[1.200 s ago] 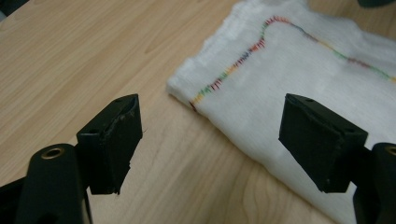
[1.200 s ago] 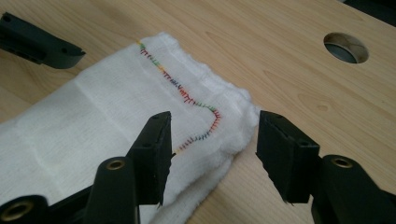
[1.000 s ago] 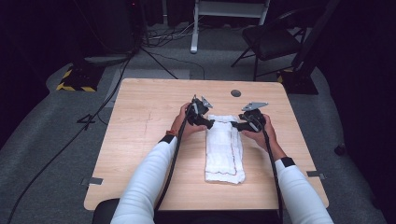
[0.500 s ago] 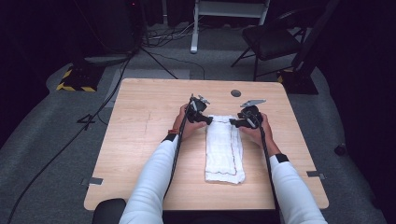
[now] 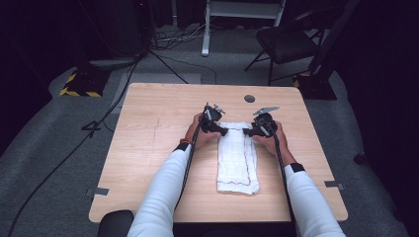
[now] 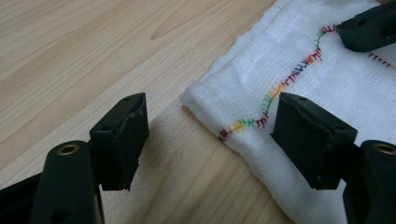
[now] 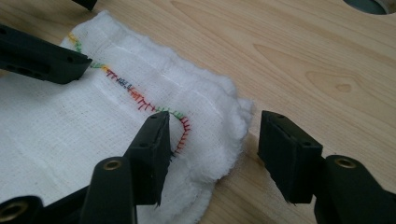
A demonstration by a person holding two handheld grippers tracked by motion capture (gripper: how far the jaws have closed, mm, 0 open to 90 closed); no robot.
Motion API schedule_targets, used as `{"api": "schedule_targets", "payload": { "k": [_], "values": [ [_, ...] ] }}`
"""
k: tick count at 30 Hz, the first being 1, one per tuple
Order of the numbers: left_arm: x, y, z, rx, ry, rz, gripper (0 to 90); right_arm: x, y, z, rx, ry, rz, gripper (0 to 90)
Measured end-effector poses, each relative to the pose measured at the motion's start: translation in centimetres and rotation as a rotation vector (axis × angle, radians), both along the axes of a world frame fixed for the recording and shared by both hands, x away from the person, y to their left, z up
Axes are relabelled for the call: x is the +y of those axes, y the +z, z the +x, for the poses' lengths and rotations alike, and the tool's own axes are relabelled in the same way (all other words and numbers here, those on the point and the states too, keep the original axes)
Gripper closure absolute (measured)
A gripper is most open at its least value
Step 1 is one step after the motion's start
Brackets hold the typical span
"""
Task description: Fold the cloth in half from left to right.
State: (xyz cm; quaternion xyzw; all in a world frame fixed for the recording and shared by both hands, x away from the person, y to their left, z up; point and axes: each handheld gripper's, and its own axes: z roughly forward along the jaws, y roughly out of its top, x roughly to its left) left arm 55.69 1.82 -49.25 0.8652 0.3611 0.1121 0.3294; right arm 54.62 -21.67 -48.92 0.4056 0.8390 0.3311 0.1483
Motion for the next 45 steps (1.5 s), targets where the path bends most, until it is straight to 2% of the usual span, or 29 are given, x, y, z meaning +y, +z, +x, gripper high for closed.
{"api": "schedule_targets", "payload": {
  "k": [1, 3, 4, 5, 6, 10, 13, 16, 17, 18, 20, 23, 25, 28, 29, 31, 35, 38, 41, 43, 45],
  "values": [
    [0.1, 0.0, 0.0, 0.006, -0.001, -0.003, 26.9, 0.0, 0.0, 0.0, 0.0, 0.0, 0.0, 45.9],
    [0.1, -0.1, 0.1, 0.012, 0.002, -0.009, 27.5, -0.1, -0.1, 0.0, 0.014, 0.009, 0.022, 51.6],
    [0.2, 0.0, 0.1, 0.017, -0.012, -0.016, 29.1, -0.1, -0.1, 0.0, 0.023, 0.011, 0.038, 53.8],
    [0.1, 0.0, 0.0, 0.017, -0.04, -0.028, 43.0, -0.2, -0.1, 0.0, 0.032, 0.02, 0.048, 60.4],
    [0.1, 0.1, 0.0, 0.018, -0.048, -0.028, 43.0, -0.2, -0.1, 0.0, 0.032, 0.02, 0.048, 60.4],
    [-0.1, 0.2, -0.1, 0.029, -0.092, -0.034, 57.3, 0.0, 0.0, 0.0, 0.045, 0.048, 0.063, 74.4],
    [-0.1, 0.3, 0.1, 0.033, -0.109, -0.034, 66.3, 0.1, 0.1, 0.0, 0.042, 0.067, 0.055, 79.7],
    [-0.4, 0.6, 0.3, -0.004, -0.112, 0.006, 79.7, 0.5, 0.2, 0.0, 0.007, 0.067, 0.029, 82.2],
    [-0.5, 0.8, 0.4, -0.011, -0.105, 0.014, 79.7, 0.5, 0.2, 0.0, 0.007, 0.067, 0.029, 82.2],
    [-0.6, 0.9, 0.5, -0.025, -0.102, 0.022, 82.3, 0.6, 0.4, 0.0, -0.018, 0.06, 0.026, 82.7],
    [-0.7, 1.3, 0.7, -0.045, -0.089, 0.026, 82.9, 0.7, 0.6, 0.0, -0.027, 0.059, 0.026, 82.9],
    [-0.9, 1.9, 0.7, -0.074, -0.084, 0.031, 83.9, 0.6, 1.3, 0.0, -0.073, 0.047, 0.032, 83.2],
    [-0.8, 2.4, 0.7, -0.092, -0.081, 0.028, 84.0, 0.5, 1.6, 0.0, -0.084, 0.046, 0.034, 83.2],
    [-0.6, 3.0, 0.7, -0.115, -0.071, 0.019, 84.2, 0.5, 2.4, 0.0, -0.112, 0.044, 0.038, 83.3],
    [-0.5, 3.2, 0.7, -0.124, -0.07, 0.014, 84.3, 0.7, 3.1, -0.1, -0.138, 0.041, 0.042, 83.4],
    [-0.2, 3.7, 0.8, -0.135, -0.064, 0.002, 84.3, 0.7, 3.4, -0.2, -0.145, 0.043, 0.045, 83.4],
    [0.3, 4.9, 0.7, -0.16, -0.062, -0.02, 84.3, 1.0, 4.8, -0.5, -0.194, 0.055, 0.054, 83.5],
    [0.7, 5.6, 0.2, -0.184, -0.07, -0.032, 84.3, 1.0, 5.3, -0.8, -0.206, 0.062, 0.064, 83.4],
    [1.4, 5.7, -1.0, -0.212, -0.098, -0.077, 84.4, 0.8, 5.8, -1.5, -0.218, 0.081, 0.075, 83.4],
    [1.9, 5.6, -1.6, -0.21, -0.118, -0.086, 84.3, 0.6, 5.9, -2.2, -0.226, 0.112, 0.088, 83.4],
    [2.5, 5.7, -2.5, -0.216, -0.141, -0.114, 84.3, 0.4, 6.0, -2.9, -0.229, 0.144, 0.095, 83.4]
  ]
}}
